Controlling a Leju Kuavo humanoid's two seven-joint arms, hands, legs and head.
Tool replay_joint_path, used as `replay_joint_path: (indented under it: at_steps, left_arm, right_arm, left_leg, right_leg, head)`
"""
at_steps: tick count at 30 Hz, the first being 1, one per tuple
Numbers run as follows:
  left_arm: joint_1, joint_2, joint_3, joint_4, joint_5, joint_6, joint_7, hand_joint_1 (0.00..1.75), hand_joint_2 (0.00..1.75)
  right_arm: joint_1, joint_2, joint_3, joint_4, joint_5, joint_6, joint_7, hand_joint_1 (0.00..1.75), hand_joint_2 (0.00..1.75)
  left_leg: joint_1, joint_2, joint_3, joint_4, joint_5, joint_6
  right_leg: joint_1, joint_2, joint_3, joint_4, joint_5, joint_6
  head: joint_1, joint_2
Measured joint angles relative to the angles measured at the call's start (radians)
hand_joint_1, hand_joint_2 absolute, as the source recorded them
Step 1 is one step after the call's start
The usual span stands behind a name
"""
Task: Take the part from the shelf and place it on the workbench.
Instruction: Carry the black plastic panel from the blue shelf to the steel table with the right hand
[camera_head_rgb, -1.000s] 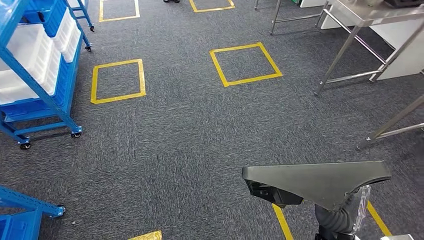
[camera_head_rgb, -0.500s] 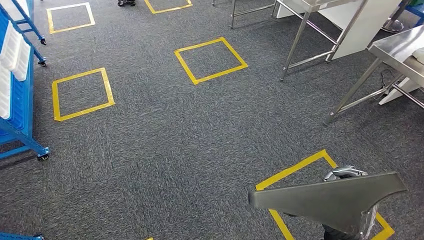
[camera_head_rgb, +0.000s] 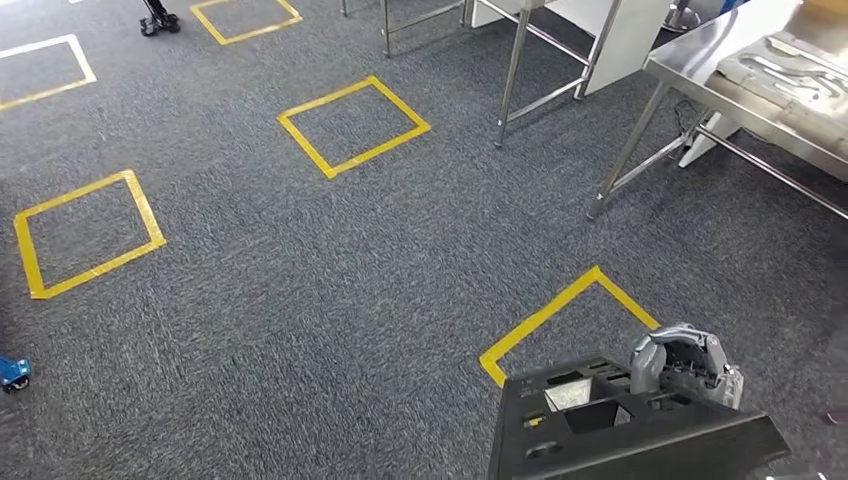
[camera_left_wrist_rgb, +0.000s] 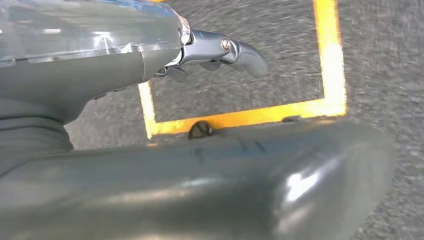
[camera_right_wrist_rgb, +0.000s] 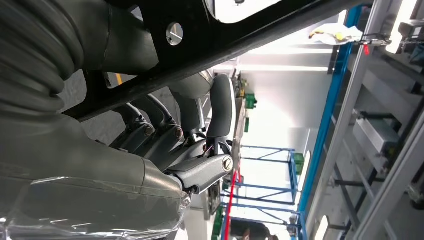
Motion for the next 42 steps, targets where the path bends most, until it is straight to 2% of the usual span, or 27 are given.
replay_joint_path:
  at_steps: [2,3,6,8,9,11,12,14,15,17,19,21,23,24,25,26,28,30,32,33,35,36,38,39,40,41,42]
  left_arm:
    - [-0.004,-0.002,0.002,0.0,0.003,0.004,-0.003,0.0,0.0]
    - [-0.004,-0.002,0.003,0.0,0.004,0.007,-0.004,0.0,0.0]
    - [0.002,-0.003,0.005,0.0,0.005,0.011,-0.006,0.0,0.0]
    - [0.004,-0.004,0.007,0.0,0.006,0.012,-0.007,0.0,0.0]
    - [0.004,-0.004,0.007,0.0,0.007,0.012,-0.007,0.0,0.0]
    - [0.003,-0.005,0.008,0.0,0.007,0.014,-0.006,0.0,0.0]
    - [0.002,-0.006,0.008,0.0,0.007,0.015,-0.006,0.0,0.0]
    - [0.002,-0.007,0.009,0.0,0.007,0.015,-0.006,0.0,0.0]
    - [0.001,-0.008,0.009,0.0,0.007,0.015,-0.007,0.0,0.0]
    - [-0.001,-0.01,0.009,0.0,0.007,0.015,-0.008,0.0,0.0]
    - [-0.002,-0.011,0.009,0.0,0.006,0.014,-0.011,0.0,0.0]
    - [0.0,-0.012,0.009,0.0,0.005,0.013,-0.013,0.0,0.0]
    - [0.003,-0.012,0.009,0.0,0.004,0.012,-0.014,0.0,0.0]
    - [0.004,-0.012,0.009,0.0,0.004,0.011,-0.014,0.0,0.0]
    - [0.005,-0.012,0.009,0.0,0.004,0.01,-0.014,0.0,0.0]
    - [0.005,-0.011,0.009,0.0,0.003,0.008,-0.014,0.0,0.0]
    - [0.008,-0.011,0.009,0.0,-0.001,0.006,-0.014,0.0,0.0]
    - [0.008,-0.011,0.009,0.0,-0.004,0.004,-0.014,0.0,0.0]
    - [0.004,-0.012,0.009,0.0,-0.006,-0.001,-0.014,0.0,0.0]
    - [0.003,-0.013,0.009,0.0,-0.006,-0.004,-0.014,0.0,0.0]
    - [0.004,-0.014,0.009,0.0,-0.006,-0.009,-0.014,0.0,0.0]
    - [0.005,-0.013,0.009,0.0,-0.006,-0.01,-0.014,0.0,0.0]
    - [0.008,-0.013,0.009,0.0,-0.006,-0.011,-0.014,0.0,0.0]
    - [0.008,-0.013,0.009,0.0,-0.006,-0.012,-0.014,0.0,0.0]
    - [0.008,-0.013,0.009,0.0,-0.007,-0.012,-0.014,0.0,0.0]
    - [0.007,-0.013,0.009,0.0,-0.007,-0.012,-0.014,0.0,0.0]
    - [0.007,-0.013,0.009,0.0,-0.007,-0.012,-0.014,0.0,0.0]
  right_arm:
    - [-0.004,-0.001,0.0,0.006,-0.001,0.0,0.001,1.75,1.75]
    - [-0.007,-0.001,0.0,0.009,-0.002,0.0,0.002,1.75,1.75]
    - [-0.023,-0.003,0.0,0.021,-0.005,0.0,0.004,1.75,1.75]
    - [-0.029,-0.003,0.001,0.03,-0.005,0.0,0.008,1.75,1.75]
    - [-0.031,-0.003,0.001,0.034,-0.005,0.0,0.01,1.75,1.75]
    - [-0.037,-0.003,0.001,0.04,-0.005,-0.001,0.015,1.75,1.75]
    - [-0.042,-0.003,0.001,0.042,-0.004,-0.001,0.017,1.75,1.75]
    - [-0.052,-0.003,0.003,0.045,-0.004,-0.001,0.019,1.75,1.75]
    - [-0.056,-0.004,0.005,0.046,-0.004,-0.001,0.019,1.75,1.75]
    - [-0.058,-0.004,0.007,0.047,-0.003,-0.001,0.02,1.75,1.75]
    - [-0.062,-0.003,0.009,0.049,-0.003,-0.002,0.021,1.75,1.75]
    - [-0.068,-0.003,0.01,0.053,-0.002,-0.004,0.022,1.75,1.75]
    - [-0.071,-0.003,0.011,0.059,-0.001,-0.004,0.023,1.75,1.75]
    - [-0.072,-0.003,0.011,0.061,0.0,-0.004,0.024,1.75,1.75]
    - [-0.072,-0.003,0.011,0.063,0.0,-0.004,0.025,1.75,1.75]
    - [-0.072,-0.003,0.011,0.064,0.001,-0.004,0.027,1.75,1.75]
    - [-0.073,-0.003,0.011,0.065,0.002,-0.005,0.029,1.75,1.75]
    - [-0.075,-0.003,0.011,0.065,0.003,-0.005,0.031,1.75,1.75]
    - [-0.074,-0.004,0.011,0.064,0.004,-0.006,0.031,1.75,1.75]
    - [-0.073,-0.004,0.011,0.064,0.005,-0.006,0.031,1.75,1.75]
    - [-0.074,-0.004,0.011,0.063,0.006,-0.007,0.031,1.75,1.75]
    - [-0.075,-0.004,0.011,0.063,0.006,-0.007,0.031,1.75,1.75]
    - [-0.076,-0.004,0.011,0.063,0.007,-0.007,0.032,1.75,1.75]
    - [-0.075,-0.004,0.011,0.063,0.008,-0.008,0.032,1.75,1.75]
    - [-0.075,-0.004,0.011,0.063,0.008,-0.009,0.032,1.75,1.75]
    - [-0.075,-0.004,0.011,0.063,0.008,-0.01,0.033,1.75,1.75]
    - [-0.075,-0.004,0.011,0.063,0.008,-0.011,0.033,1.75,1.75]
  left_leg:
    - [-0.002,0.022,0.0,-0.004,0.006,0.015]
    - [-0.001,0.034,0.001,-0.009,0.009,0.023]
    - [-0.004,0.077,-0.001,-0.017,0.014,0.038]
    - [-0.008,0.105,-0.003,-0.017,0.013,0.04]
    - [-0.009,0.118,-0.002,-0.017,0.012,0.04]
    - [-0.011,0.143,0.003,-0.017,0.009,0.038]
    - [-0.012,0.154,0.006,-0.017,0.007,0.036]
    - [-0.017,0.174,0.012,-0.017,0.002,0.029]
    - [-0.018,0.184,0.014,-0.017,0.0,0.025]
    - [-0.019,0.2,0.019,-0.019,-0.004,0.015]
    - [-0.017,0.161,0.01,0.012,-0.029,0.005]
    - [-0.015,0.1,-0.042,0.124,-0.088,0.0]
    - [-0.014,0.082,-0.106,0.247,-0.131,-0.004]
    - [-0.013,0.081,-0.12,0.269,-0.126,-0.005]
    - [-0.012,0.079,-0.115,0.248,-0.099,-0.006]
    - [-0.01,0.071,-0.094,0.191,-0.059,-0.006]
    - [-0.003,0.021,-0.041,0.06,0.002,-0.004]
    - [-0.001,-0.015,-0.019,0.004,0.012,0.003]
    - [-0.003,0.004,-0.018,0.0,0.014,0.014]
    - [-0.003,0.017,-0.017,-0.004,0.017,0.021]
    - [-0.001,0.047,-0.014,-0.014,0.022,0.035]
    - [-0.002,0.062,-0.014,-0.016,0.022,0.039]
    - [-0.005,0.092,-0.014,-0.016,0.02,0.042]
    - [-0.005,0.107,-0.014,-0.016,0.018,0.042]
    - [-0.006,0.121,-0.012,-0.016,0.016,0.041]
    - [-0.006,0.134,-0.008,-0.016,0.014,0.039]
    - [-0.006,0.146,-0.003,-0.016,0.011,0.036]
  right_leg:
    - [-0.003,0.007,-0.007,0.0,0.004,0.012]
    - [-0.002,-0.012,-0.014,0.01,-0.003,0.018]
    - [-0.001,-0.097,-0.083,0.15,-0.08,0.027]
    - [-0.003,-0.111,-0.133,0.252,-0.116,0.029]
    - [-0.004,-0.114,-0.136,0.26,-0.108,0.029]
    - [-0.001,-0.133,-0.082,0.164,-0.049,0.021]
    - [0.004,-0.16,-0.044,0.093,-0.024,0.015]
    - [0.016,-0.198,0.002,0.003,0.0,0.001]
    - [0.021,-0.201,0.004,-0.008,-0.004,-0.003]
    - [0.019,-0.174,0.003,-0.014,0.002,-0.013]
    - [0.01,-0.15,0.008,-0.026,0.009,-0.023]
    - [0.006,-0.127,0.01,-0.03,0.013,-0.03]
    - [0.006,-0.099,0.009,-0.029,0.013,-0.032]
    - [0.006,-0.084,0.009,-0.027,0.013,-0.031]
    - [0.006,-0.068,0.01,-0.025,0.012,-0.03]
    - [0.005,-0.052,0.01,-0.022,0.011,-0.028]
    - [0.004,-0.024,0.006,-0.01,0.006,-0.02]
    - [0.003,-0.002,-0.006,-0.002,0.006,-0.007]
    - [0.0,0.02,-0.015,-0.002,0.011,0.007]
    - [0.0,0.01,-0.019,0.003,0.008,0.013]
    - [0.002,-0.046,-0.048,0.061,-0.028,0.021]
    - [0.003,-0.081,-0.076,0.12,-0.059,0.025]
    - [-0.001,-0.108,-0.138,0.242,-0.109,0.031]
    - [-0.003,-0.112,-0.151,0.269,-0.111,0.033]
    - [-0.004,-0.116,-0.144,0.255,-0.094,0.033]
    - [-0.004,-0.123,-0.117,0.205,-0.063,0.031]
    - [-0.001,-0.147,-0.076,0.131,-0.031,0.025]
  head:
    - [0.0,0.0]
    - [0.0,0.0]
    - [0.001,0.0]
    - [0.001,0.0]
    - [0.001,0.0]
    - [0.001,0.0]
    - [0.001,0.0]
    - [0.001,0.0]
    - [0.001,0.0]
    - [0.0,0.0]
    - [0.0,0.0]
    - [0.0,0.0]
    - [0.0,0.0]
    - [0.0,0.0]
    - [0.0,0.0]
    - [0.0,0.0]
    - [0.0,0.0]
    - [0.0,0.0]
    - [0.0,0.0]
    - [0.001,0.0]
    - [0.001,0.0]
    - [0.001,0.0]
    - [0.001,0.0]
    - [0.001,0.0]
    - [0.001,0.0]
    - [0.001,0.0]
    - [0.001,0.0]
